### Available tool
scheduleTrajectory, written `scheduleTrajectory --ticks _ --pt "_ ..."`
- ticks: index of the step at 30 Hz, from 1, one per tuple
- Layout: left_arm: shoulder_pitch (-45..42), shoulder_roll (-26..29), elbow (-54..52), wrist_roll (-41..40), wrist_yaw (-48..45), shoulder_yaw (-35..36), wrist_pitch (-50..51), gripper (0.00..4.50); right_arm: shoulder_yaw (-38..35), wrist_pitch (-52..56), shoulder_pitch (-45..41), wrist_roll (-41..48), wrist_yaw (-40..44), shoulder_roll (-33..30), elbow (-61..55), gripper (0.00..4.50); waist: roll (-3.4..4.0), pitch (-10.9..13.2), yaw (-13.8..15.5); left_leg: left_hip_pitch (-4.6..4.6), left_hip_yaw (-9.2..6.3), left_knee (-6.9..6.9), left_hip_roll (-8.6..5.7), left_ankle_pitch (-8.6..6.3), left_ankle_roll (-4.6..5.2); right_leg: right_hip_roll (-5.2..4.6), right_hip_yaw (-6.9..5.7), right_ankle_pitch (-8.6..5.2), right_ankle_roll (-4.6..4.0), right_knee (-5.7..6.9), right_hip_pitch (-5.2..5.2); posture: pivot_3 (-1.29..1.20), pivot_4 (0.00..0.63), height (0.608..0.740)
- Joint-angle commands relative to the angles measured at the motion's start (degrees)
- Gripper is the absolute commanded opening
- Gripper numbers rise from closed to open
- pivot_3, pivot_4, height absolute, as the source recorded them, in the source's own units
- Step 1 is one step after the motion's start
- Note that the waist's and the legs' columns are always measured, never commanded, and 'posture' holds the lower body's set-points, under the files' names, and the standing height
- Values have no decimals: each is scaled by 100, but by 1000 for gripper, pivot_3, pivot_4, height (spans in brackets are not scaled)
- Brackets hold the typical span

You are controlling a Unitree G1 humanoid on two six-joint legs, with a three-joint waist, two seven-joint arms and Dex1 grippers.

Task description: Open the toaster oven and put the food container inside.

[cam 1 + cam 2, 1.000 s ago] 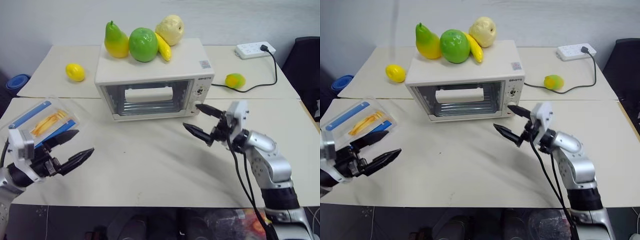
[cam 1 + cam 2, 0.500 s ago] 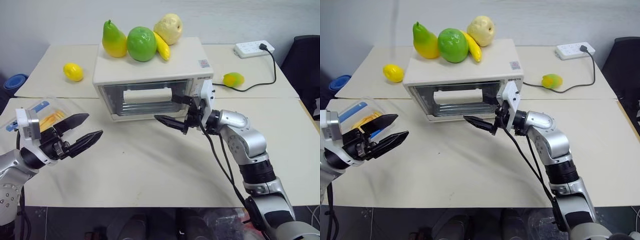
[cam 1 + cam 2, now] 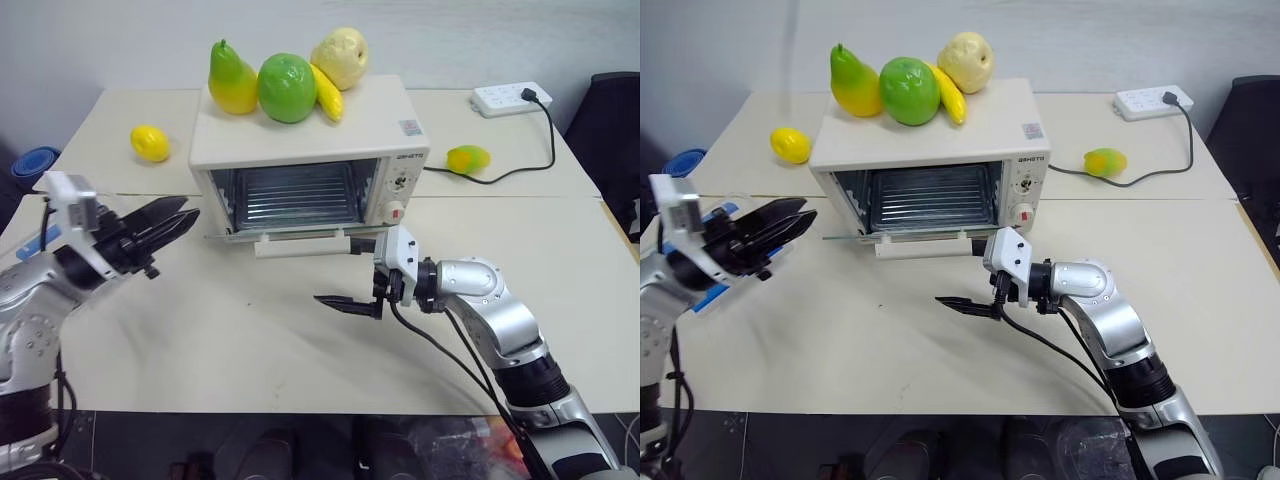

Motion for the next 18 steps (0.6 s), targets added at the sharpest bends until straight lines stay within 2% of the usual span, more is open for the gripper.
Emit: scheduleTrajectory --ticks 1,2,3,7,12,16,18 --pt "-272 -83 359 413 -157 -283 -317 437 -58 -320 78 -129 -9 20 -48 4500 -1 0 -15 -1 0 -3 0 0 0 0 1 0 0 -3 -1 0 150 740" --pt "-342 -135 458 506 -194 -384 -376 100 -64 -384 112 -166 -6 7 -19 4500 -1 0 -14 -1 -2 -4 -2 -1 1 1 3 0 0 -2 -3 0 150 740" --pt "-419 -227 540 572 -246 -514 -411 43 -92 -445 191 -189 -15 -9 -8 4500 -1 0 -15 -2 -2 -5 -3 -2 1 1 3 0 0 -2 -7 0 150 740" --pt "-350 -315 492 879 -737 -1040 -586 43 -440 -970 936 -249 -13 -250 -16 4500 -4 -1 20 -5 -5 -4 -5 -3 4 -1 1 0 0 -4 -5 0 150 740" --pt "25 -420 406 1247 -837 -1222 -947 43 -1446 -1588 2369 69 33 -706 -22 4500 -5 -1 74 -15 -10 1 -10 -8 12 -5 -2 2 4 -12 -1 0 150 740" --pt "582 -490 165 1280 -728 -1103 -930 43 -2045 -1808 2810 452 239 -928 -82 4500 -5 0 -13 6 2 6 -6 -5 7 -1 11 3 5 -4 8 0 150 740" --pt "967 -616 -22 1237 -529 -910 -966 43 -2163 -1355 2739 803 237 -1010 -239 4500 -3 1 -24 22 2 -2 3 -2 2 7 15 3 5 1 19 0 150 740"
